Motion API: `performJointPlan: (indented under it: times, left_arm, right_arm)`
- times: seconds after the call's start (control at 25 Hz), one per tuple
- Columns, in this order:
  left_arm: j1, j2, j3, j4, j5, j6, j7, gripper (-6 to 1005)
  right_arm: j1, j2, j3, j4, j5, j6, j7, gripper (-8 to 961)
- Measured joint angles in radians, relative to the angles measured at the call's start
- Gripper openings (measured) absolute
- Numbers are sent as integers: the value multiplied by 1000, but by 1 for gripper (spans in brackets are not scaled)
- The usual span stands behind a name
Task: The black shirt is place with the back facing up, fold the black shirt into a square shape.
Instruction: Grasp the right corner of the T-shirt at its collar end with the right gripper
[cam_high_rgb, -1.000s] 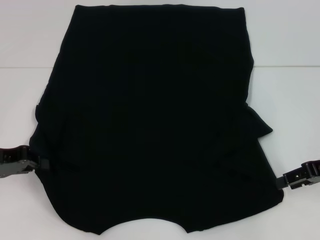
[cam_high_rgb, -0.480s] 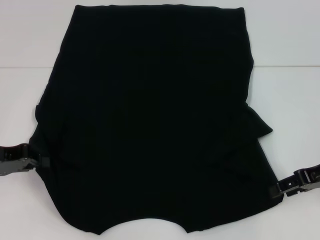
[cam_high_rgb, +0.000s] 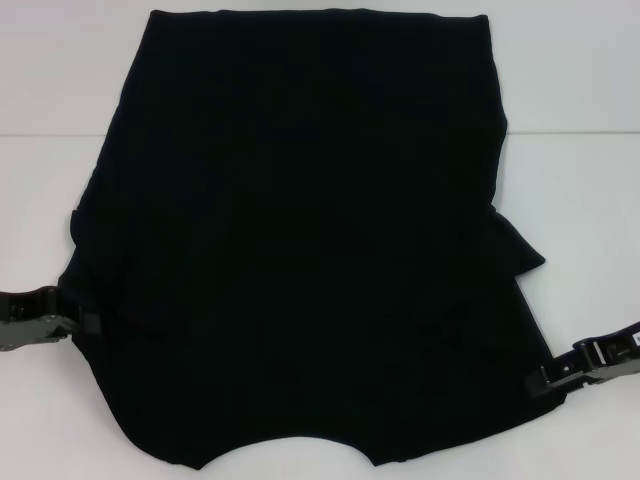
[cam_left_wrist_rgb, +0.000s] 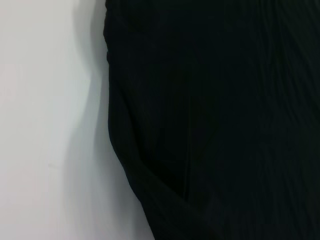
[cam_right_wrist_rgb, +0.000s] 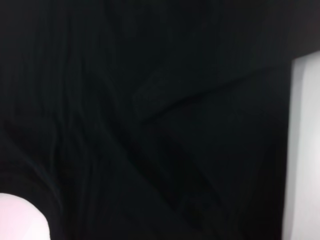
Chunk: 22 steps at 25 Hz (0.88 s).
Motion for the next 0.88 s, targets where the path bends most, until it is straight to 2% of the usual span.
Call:
performJointPlan:
  times: [0.64,0.88]
  left_arm:
    - [1,0,-2,0,-13,0,0,54]
    - [0,1,-2,0,-15,-1,0,54]
  right_arm:
    - [49,44,-4,4,7,34,-3,636]
    - [56,49,-7,4,7,31,0,620]
